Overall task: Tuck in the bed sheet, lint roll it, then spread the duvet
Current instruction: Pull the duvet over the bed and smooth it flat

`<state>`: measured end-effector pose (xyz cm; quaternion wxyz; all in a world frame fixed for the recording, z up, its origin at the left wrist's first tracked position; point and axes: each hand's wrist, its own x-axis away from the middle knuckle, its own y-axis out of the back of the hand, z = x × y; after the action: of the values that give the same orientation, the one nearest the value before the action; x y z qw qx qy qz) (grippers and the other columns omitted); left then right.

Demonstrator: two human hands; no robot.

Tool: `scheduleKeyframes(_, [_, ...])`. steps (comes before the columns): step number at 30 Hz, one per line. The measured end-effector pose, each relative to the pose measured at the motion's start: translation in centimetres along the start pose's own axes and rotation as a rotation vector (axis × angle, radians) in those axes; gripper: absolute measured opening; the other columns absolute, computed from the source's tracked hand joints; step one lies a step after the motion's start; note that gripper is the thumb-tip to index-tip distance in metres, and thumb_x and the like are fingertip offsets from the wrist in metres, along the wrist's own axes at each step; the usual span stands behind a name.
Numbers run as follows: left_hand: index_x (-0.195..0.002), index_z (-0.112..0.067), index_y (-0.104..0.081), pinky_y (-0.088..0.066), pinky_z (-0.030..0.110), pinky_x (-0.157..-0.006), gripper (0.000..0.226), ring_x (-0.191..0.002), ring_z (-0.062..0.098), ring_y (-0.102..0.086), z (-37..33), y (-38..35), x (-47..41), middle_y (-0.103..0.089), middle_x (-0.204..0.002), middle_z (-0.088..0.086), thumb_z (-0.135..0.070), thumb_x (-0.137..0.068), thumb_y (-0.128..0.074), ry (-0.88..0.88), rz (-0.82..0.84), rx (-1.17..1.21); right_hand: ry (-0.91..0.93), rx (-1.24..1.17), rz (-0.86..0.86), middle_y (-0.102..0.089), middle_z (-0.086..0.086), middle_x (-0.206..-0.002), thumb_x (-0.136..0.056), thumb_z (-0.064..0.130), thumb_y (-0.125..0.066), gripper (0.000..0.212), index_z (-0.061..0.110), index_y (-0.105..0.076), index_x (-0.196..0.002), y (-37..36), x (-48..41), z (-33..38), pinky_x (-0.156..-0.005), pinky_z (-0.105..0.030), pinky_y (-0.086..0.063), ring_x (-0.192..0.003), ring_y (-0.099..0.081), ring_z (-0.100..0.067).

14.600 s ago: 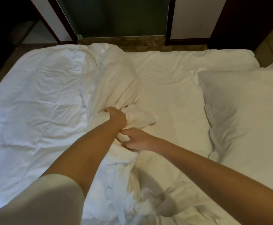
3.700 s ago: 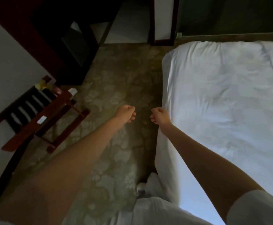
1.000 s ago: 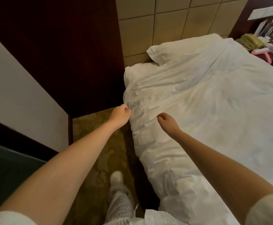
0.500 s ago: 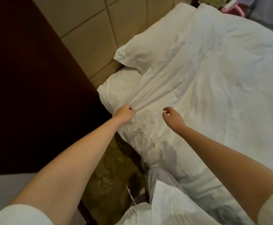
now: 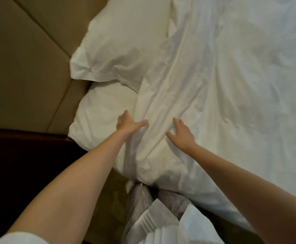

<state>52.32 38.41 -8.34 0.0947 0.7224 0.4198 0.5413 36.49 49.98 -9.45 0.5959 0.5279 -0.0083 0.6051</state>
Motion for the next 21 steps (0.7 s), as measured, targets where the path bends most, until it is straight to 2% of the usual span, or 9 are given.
scheduleKeyframes(2, [-0.149,-0.013,-0.015,-0.023,0.042,-0.115,0.119,-0.141,0.028,-0.021,-0.4,-1.2,-1.5,-0.024,-0.153,0.011,-0.066,-0.061,-0.073,-0.009,0.120,0.003,-0.044,-0.026,0.008,-0.012,-0.004,-0.157,-0.096,0.040,-0.043,0.068,0.020,-0.008,-0.151,-1.3,-0.1,-0.3,-0.110,-0.046,-0.026,-0.141,-0.019,-0.028])
scheduleKeyframes(4, [-0.143,-0.016,-0.031,-0.037,0.041,-0.108,0.124,-0.129,0.026,-0.044,-0.4,-2.1,-1.7,-0.045,-0.142,0.006,-0.074,-0.042,-0.074,-0.020,0.206,0.135,-0.067,-0.082,0.001,-0.015,-0.003,-0.157,-0.095,0.042,-0.042,0.069,0.020,-0.008,-0.151,-2.2,0.1,-0.3,-0.111,-0.048,-0.024,-0.142,-0.018,-0.025])
scheduleKeyframes(6, [-0.131,-0.010,-0.051,-0.047,0.039,-0.098,0.090,-0.110,0.024,-0.060,-0.5,-1.8,-1.2,-0.061,-0.125,0.009,-0.062,-0.061,-0.072,-0.060,0.313,0.194,-0.100,-0.268,-0.046,-0.017,-0.002,-0.157,-0.095,0.046,-0.041,0.070,0.019,-0.008,-0.151,-2.9,0.8,0.5,-0.114,-0.046,-0.021,-0.143,-0.018,-0.023])
scheduleKeyframes(8, [-0.123,-0.005,-0.059,-0.050,0.034,-0.091,0.055,-0.101,0.024,-0.063,-0.8,-0.8,0.8,-0.065,-0.115,0.012,-0.043,-0.084,-0.063,-0.113,0.355,0.208,-0.107,-0.523,-0.097,-0.016,-0.002,-0.157,-0.096,0.046,-0.040,0.071,0.016,-0.007,-0.151,-3.2,2.1,2.2,-0.117,-0.037,-0.016,-0.144,-0.017,-0.019])
scheduleKeyframes(10, [-0.120,-0.001,-0.058,-0.050,0.030,-0.082,0.043,-0.095,0.023,-0.064,-0.6,1.0,3.7,-0.066,-0.110,0.014,-0.032,-0.091,-0.059,-0.155,0.373,0.283,-0.098,-0.659,-0.164,-0.016,-0.001,-0.157,-0.095,0.052,-0.039,0.073,0.017,-0.006,-0.151,-3.3,3.5,4.8,-0.117,-0.034,-0.015,-0.143,-0.018,-0.017])
scheduleKeyframes(12, [-0.115,-0.001,-0.060,-0.051,0.030,-0.077,0.033,-0.087,0.022,-0.065,0.4,4.1,6.8,-0.067,-0.099,0.012,-0.024,-0.091,-0.060,-0.211,0.372,0.376,-0.128,-0.530,-0.204,-0.009,-0.001,-0.158,-0.091,0.063,-0.032,0.077,0.024,-0.004,-0.151,-4.2,5.1,8.4,-0.117,-0.046,-0.012,-0.145,-0.012,-0.021])
scheduleKeyframes(15, [-0.106,-0.002,-0.062,-0.054,0.028,-0.074,0.021,-0.079,0.021,-0.066,2.4,9.9,9.3,-0.068,-0.089,0.012,-0.014,-0.089,-0.061,-0.209,0.403,0.555,-0.202,-0.383,-0.260,0.014,0.004,-0.158,-0.096,0.053,-0.026,0.068,0.030,0.011,-0.148,-6.8,8.0,14.0,-0.116,-0.049,0.001,-0.145,0.010,-0.023])
scheduleKeyframes(17, [-0.107,-0.002,-0.062,-0.055,0.027,-0.071,0.020,-0.080,0.021,-0.067,3.7,12.8,9.0,-0.069,-0.092,0.012,-0.014,-0.092,-0.057,-0.124,0.508,0.645,-0.163,-0.358,-0.236,0.020,0.005,-0.156,-0.096,0.054,-0.026,0.068,0.035,0.015,-0.147,-8.7,9.2,16.4,-0.113,-0.051,0.003,-0.144,0.016,-0.024])
scheduleKeyframes(21, [-0.117,-0.004,-0.060,-0.050,0.027,-0.087,0.028,-0.094,0.017,-0.064,6.9,13.1,6.3,-0.068,-0.105,0.008,-0.017,-0.094,-0.054,0.076,0.704,0.389,-0.215,-0.385,0.023,0.012,0.003,-0.158,-0.097,0.055,-0.024,0.064,0.034,0.008,-0.149,-12.6,9.7,16.1,-0.114,-0.053,-0.003,-0.145,0.005,-0.032])
